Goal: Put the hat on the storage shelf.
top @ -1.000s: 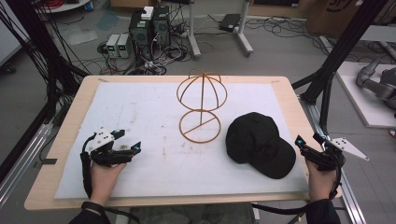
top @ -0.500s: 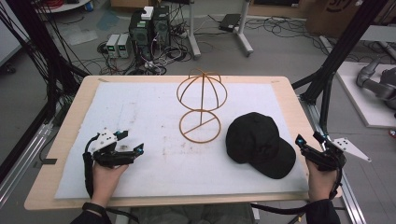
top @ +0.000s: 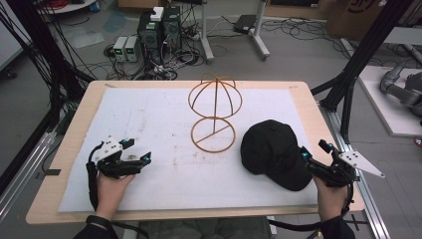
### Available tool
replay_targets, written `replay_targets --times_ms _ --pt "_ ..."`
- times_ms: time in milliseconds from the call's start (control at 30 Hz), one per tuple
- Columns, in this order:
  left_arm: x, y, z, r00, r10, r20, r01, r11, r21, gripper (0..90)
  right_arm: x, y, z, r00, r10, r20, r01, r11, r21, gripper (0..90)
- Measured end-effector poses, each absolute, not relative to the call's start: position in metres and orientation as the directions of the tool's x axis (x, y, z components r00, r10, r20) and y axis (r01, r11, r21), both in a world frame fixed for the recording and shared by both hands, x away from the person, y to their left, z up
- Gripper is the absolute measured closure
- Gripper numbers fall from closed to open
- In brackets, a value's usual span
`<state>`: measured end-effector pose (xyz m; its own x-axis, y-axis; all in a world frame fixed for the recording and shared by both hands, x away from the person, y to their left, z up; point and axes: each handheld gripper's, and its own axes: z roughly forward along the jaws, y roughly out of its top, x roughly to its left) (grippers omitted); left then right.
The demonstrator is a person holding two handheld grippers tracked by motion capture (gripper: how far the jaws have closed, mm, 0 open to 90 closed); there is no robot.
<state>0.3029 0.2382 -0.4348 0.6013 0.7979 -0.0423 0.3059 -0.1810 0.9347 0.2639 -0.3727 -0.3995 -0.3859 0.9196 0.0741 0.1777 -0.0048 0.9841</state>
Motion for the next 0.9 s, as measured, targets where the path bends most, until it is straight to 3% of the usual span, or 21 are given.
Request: replay_targets --times_ms 533,900 --pt "0.304 0.237 -0.436 0.603 0.796 -0.04 0.313 -0.191 0.93 17.4 0.257 -0.329 -0.398 -0.47 0.883 0.012 0.178 0.082 0.981 23.8" --pt "0.304 0.235 -0.437 0.606 0.794 -0.038 0.316 -0.197 0.928 17.4 0.251 -0.301 -0.4 -0.41 0.909 -0.079 0.189 0.169 0.967 21.2"
